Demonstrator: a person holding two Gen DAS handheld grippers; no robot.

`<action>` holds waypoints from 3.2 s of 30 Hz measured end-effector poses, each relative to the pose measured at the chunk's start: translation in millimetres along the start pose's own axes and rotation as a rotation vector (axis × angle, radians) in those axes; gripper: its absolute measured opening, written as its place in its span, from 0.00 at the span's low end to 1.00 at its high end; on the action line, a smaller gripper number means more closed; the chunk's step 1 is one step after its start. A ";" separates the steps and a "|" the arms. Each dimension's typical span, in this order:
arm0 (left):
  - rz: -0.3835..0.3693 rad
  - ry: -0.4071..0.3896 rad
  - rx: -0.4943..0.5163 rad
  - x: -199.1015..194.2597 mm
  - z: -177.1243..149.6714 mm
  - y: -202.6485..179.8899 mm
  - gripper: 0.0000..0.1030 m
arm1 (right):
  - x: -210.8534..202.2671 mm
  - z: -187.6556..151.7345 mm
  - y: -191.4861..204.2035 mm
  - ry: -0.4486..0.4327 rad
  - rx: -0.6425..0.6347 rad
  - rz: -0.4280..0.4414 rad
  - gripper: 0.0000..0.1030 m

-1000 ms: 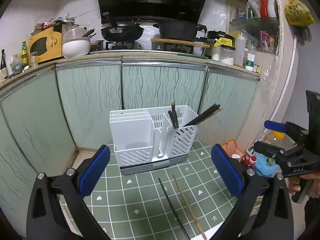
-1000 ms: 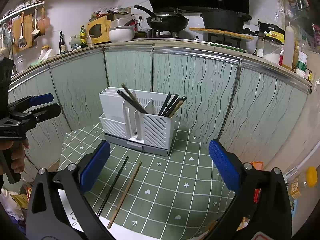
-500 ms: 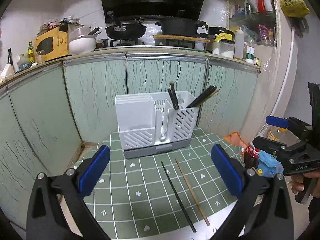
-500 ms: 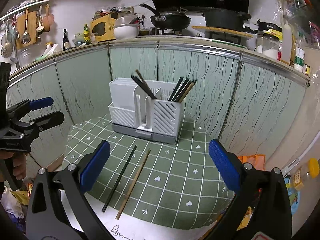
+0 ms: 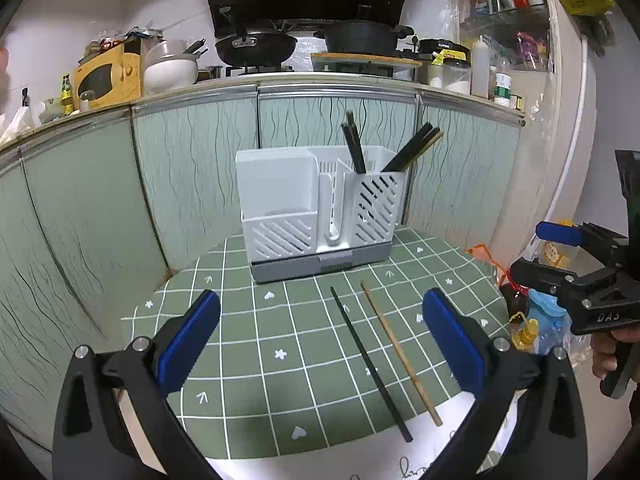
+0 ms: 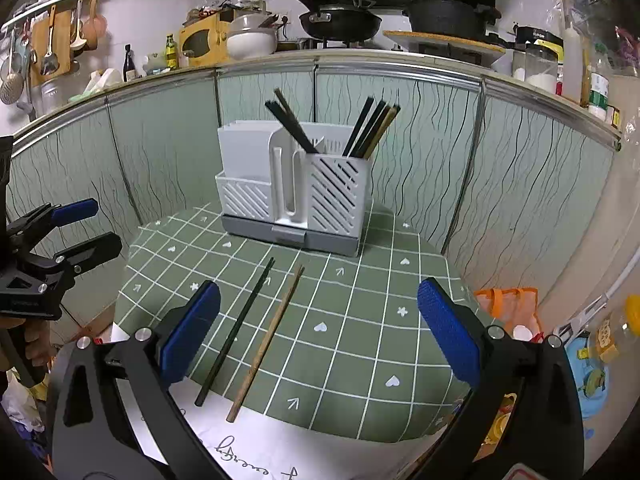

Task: Organize utensils
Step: 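Move both open tools back over the last black and wooden chopsticks, then close the left tool on the black chopstick while the right tool grasps the wooden chopstick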

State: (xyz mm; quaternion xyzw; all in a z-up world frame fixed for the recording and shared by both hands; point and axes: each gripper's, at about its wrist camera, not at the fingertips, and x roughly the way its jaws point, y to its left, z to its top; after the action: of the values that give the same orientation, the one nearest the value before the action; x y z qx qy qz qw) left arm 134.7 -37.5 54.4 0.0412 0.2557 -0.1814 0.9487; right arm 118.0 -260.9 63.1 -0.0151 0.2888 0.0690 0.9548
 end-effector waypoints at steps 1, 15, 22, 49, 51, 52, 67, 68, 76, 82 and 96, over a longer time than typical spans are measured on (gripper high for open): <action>0.003 0.001 0.001 2.0 -4.2 -0.1 0.95 | 2.3 -3.9 1.2 0.003 -0.003 -0.002 0.92; -0.014 0.065 0.014 28.4 -62.3 -6.8 0.95 | 36.4 -53.0 12.5 0.075 -0.006 0.045 0.92; -0.049 0.121 -0.025 45.5 -84.0 -3.2 0.95 | 64.1 -79.3 20.2 0.156 0.002 0.073 0.90; 0.000 0.159 -0.001 45.9 -103.5 -6.0 0.95 | 83.6 -108.0 54.7 0.231 -0.075 0.099 0.49; 0.000 0.160 0.007 45.3 -105.9 -7.2 0.95 | 87.6 -109.8 58.4 0.237 -0.080 0.102 0.44; 0.000 0.162 0.009 45.5 -106.8 -7.4 0.95 | 89.9 -111.0 60.5 0.237 -0.078 0.105 0.42; -0.018 0.175 0.023 48.8 -112.9 -11.3 0.95 | 100.3 -117.4 44.5 0.224 0.073 0.058 0.06; -0.022 0.176 0.023 49.4 -112.9 -12.5 0.95 | 99.8 -117.5 43.3 0.224 0.075 0.055 0.06; -0.047 0.177 0.069 54.8 -111.2 -32.4 0.95 | 90.9 -121.8 22.7 0.214 0.120 0.043 0.06; -0.059 0.224 0.075 70.8 -109.8 -44.4 0.83 | 84.7 -123.4 9.4 0.201 0.156 0.035 0.06; -0.064 0.278 0.066 104.3 -105.4 -55.6 0.39 | 83.7 -111.8 9.1 0.202 0.128 0.022 0.06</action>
State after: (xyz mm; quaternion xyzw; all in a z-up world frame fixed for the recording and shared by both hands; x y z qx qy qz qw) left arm 148.7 -104.9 -88.2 0.0889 0.3798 -0.2124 0.8960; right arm 124.3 -249.3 -76.2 0.0423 0.3875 0.0587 0.9190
